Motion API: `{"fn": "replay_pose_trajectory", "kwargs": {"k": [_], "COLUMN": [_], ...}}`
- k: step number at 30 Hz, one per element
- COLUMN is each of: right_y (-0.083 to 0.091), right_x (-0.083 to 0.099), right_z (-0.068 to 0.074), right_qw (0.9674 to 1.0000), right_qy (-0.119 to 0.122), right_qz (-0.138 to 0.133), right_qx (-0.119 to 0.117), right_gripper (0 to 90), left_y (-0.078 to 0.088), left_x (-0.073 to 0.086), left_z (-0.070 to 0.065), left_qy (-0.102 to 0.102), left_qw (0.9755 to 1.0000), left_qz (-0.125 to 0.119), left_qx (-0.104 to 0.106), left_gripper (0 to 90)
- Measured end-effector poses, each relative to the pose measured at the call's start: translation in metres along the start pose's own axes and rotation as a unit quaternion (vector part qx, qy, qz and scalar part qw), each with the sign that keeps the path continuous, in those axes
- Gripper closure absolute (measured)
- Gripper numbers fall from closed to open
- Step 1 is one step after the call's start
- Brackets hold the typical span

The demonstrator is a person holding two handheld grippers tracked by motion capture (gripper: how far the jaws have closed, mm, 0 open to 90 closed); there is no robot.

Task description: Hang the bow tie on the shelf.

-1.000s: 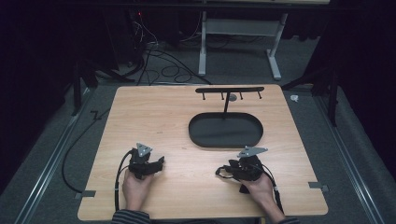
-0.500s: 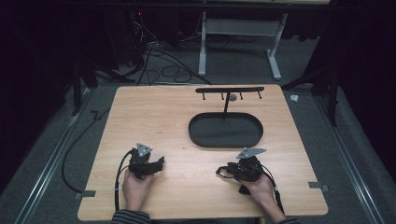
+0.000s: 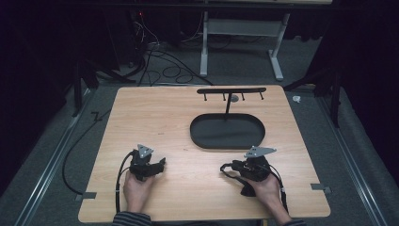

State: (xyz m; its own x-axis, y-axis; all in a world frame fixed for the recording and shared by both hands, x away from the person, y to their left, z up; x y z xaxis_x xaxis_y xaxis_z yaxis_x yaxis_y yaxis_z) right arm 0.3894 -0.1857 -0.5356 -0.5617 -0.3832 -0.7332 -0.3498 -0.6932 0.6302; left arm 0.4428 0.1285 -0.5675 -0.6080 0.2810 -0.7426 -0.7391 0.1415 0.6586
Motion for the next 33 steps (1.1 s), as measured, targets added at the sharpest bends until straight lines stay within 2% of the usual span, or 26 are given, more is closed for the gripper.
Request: {"fn": "replay_pose_trajectory", "kwargs": {"k": [11,14,24,27,33], "right_y": [0.023,0.031,0.048,0.057,0.064], "right_x": [-0.021,-0.029,-0.049,-0.060,-0.071], "right_z": [-0.002,-0.003,-0.007,-0.012,-0.020], "right_qw": [0.9992,0.9984,0.9962,0.9945,0.9931], "right_qy": [0.011,0.012,0.023,0.028,0.023], "right_qz": [-0.036,-0.048,-0.076,-0.091,-0.103], "right_qx": [0.017,0.027,0.037,0.044,0.052], "right_gripper": [80.2,80.2,80.2,80.2,80.2], "left_y": [0.000,0.000,0.000,0.000,0.000], "left_x": [0.000,0.000,0.000,0.000,0.000], "left_z": [0.000,0.000,0.000,0.000,0.000], "left_qy": [0.000,0.000,-0.002,-0.002,-0.001], "left_qw": [1.0000,1.0000,1.0000,1.0000,1.0000], "left_qz": [0.000,0.000,0.001,0.001,0.001], "left_qx": [0.000,0.001,-0.001,0.000,0.000], "left_gripper": [28.7,28.5,28.3,28.3,28.3]}}
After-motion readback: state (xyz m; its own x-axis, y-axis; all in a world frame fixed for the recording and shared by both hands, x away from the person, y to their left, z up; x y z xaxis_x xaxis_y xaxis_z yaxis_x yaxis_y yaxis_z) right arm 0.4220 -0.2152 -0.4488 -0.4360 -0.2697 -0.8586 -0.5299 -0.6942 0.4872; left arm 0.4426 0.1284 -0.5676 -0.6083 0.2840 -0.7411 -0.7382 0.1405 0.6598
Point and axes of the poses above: each handheld gripper's, and its own axes: y roughly backward along the jaws, x roughly out of its underside, z roughly to its left, the point moved 9 cm from there along -y, roughly forward along the jaws, and after that the axes turned 12 degrees about -x, right-handed, at the moved point
